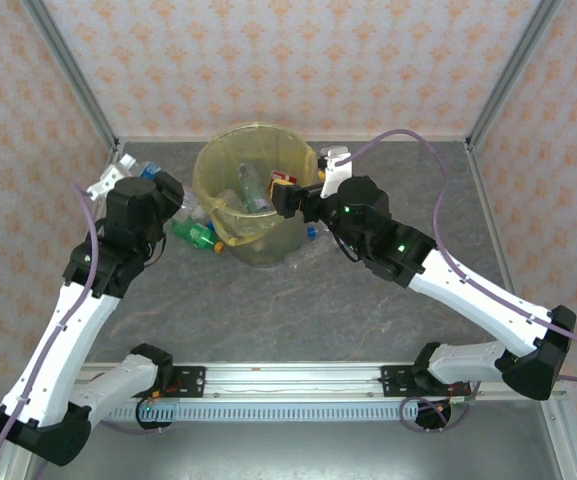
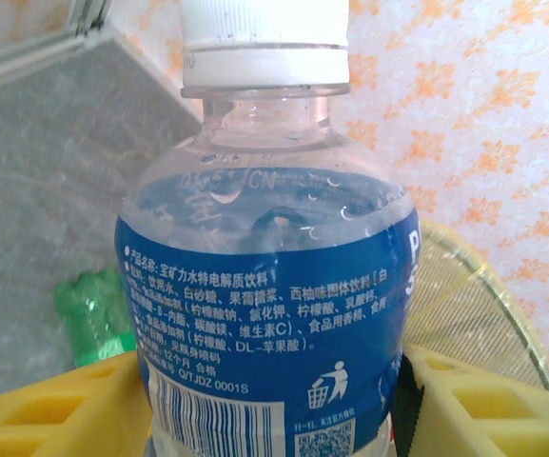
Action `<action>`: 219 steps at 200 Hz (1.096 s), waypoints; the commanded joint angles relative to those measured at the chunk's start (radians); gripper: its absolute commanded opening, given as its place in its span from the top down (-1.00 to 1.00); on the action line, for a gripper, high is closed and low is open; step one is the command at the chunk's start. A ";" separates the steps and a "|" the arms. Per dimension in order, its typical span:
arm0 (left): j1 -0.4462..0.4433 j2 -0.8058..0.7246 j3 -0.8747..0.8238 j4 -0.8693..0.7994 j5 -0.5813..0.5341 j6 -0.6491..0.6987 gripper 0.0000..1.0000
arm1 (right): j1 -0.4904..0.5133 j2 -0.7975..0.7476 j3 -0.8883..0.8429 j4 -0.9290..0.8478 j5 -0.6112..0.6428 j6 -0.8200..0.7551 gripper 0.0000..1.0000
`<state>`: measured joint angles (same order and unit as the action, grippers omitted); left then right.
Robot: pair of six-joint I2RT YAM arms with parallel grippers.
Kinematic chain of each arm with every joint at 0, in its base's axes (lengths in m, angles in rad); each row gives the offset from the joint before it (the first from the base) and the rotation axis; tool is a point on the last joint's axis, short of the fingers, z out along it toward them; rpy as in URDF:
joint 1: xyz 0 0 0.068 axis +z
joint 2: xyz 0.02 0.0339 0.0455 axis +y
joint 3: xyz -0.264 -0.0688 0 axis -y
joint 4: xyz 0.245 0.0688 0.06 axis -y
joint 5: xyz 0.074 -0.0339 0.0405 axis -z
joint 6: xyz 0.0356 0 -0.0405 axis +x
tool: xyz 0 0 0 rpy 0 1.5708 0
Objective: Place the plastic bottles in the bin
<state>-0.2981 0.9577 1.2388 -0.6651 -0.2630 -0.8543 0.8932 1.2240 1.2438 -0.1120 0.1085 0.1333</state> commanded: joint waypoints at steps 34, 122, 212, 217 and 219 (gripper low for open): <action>-0.018 0.165 0.246 0.000 -0.080 0.242 -0.21 | -0.005 -0.007 0.015 0.022 0.038 -0.018 -0.99; -0.207 0.435 0.360 0.154 0.063 0.274 -0.22 | -0.005 -0.014 0.036 -0.012 0.072 -0.035 -0.99; -0.216 0.576 0.363 0.274 0.262 0.153 -0.67 | -0.005 -0.084 -0.008 -0.031 0.144 -0.020 -0.99; -0.217 0.575 0.364 0.267 0.259 0.153 -0.79 | -0.005 -0.082 -0.010 -0.031 0.147 -0.019 -0.99; -0.217 0.575 0.365 0.264 0.257 0.154 -0.81 | -0.005 -0.082 -0.010 -0.030 0.148 -0.018 -0.99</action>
<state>-0.5053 1.5345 1.5703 -0.4355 -0.0383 -0.6769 0.8932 1.1629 1.2438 -0.1291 0.2138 0.1146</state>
